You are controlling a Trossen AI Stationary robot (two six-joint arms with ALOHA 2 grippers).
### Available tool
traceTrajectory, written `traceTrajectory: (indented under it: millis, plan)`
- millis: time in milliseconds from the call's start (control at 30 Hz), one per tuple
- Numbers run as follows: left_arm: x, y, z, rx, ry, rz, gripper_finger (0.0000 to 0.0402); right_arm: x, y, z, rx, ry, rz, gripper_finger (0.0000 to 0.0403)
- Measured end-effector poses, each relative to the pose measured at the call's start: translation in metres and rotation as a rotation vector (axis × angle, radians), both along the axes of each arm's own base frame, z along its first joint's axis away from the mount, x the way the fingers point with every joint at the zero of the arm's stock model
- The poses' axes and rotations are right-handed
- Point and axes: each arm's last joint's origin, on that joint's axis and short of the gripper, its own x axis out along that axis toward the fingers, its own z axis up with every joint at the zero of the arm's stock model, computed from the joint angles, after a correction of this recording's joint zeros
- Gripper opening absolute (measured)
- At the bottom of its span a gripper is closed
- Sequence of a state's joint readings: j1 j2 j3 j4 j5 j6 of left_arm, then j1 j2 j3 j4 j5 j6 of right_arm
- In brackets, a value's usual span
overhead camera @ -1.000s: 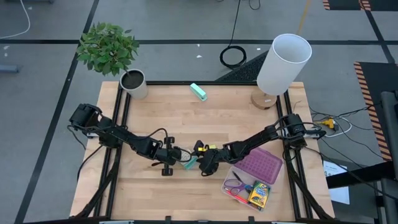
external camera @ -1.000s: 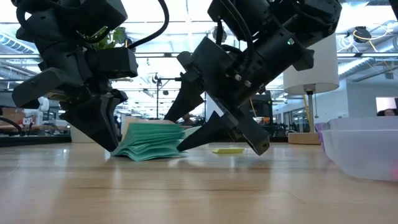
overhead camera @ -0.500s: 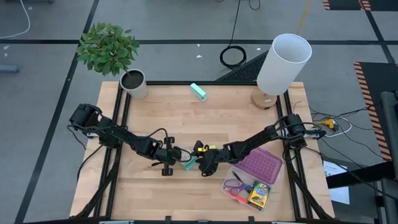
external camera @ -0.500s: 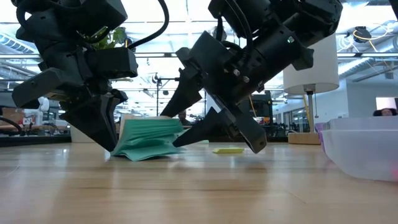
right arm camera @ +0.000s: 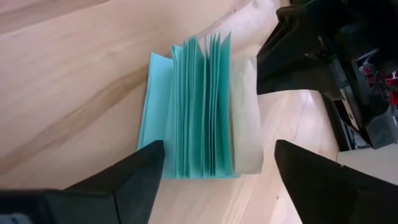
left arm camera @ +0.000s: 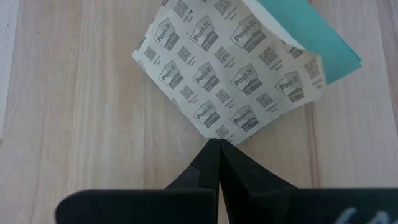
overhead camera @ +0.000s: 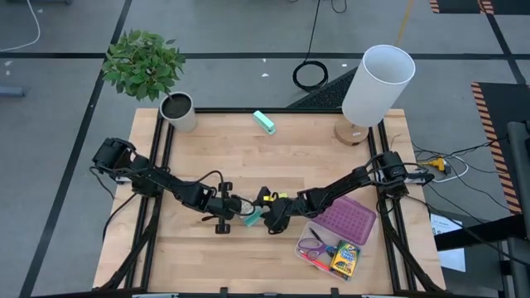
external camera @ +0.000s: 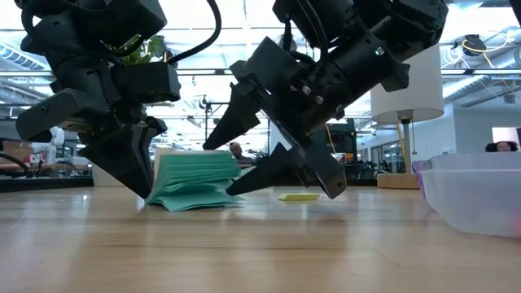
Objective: Pack school essentials
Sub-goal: Put the blue sticky notes into the violet supply box
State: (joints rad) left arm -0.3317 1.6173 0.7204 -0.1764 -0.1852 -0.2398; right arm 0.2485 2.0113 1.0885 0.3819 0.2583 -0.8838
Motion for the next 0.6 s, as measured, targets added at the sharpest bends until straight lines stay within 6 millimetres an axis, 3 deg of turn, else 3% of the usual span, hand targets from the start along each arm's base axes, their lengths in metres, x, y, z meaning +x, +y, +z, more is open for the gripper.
traceTrajectory:
  millis: [400, 600]
  plan:
    - [0.0009, -0.0003, 0.0002, -0.004, -0.011, 0.000, 0.0003, 0.0002, 0.0017, 0.0001, 0.051, 0.005, 0.048, 0.0306]
    - [0.0010, -0.0003, 0.0002, -0.004, -0.012, 0.000, 0.0006, 0.0030, -0.0002, 0.0047, -0.032, -0.058, -0.009, 0.0307]
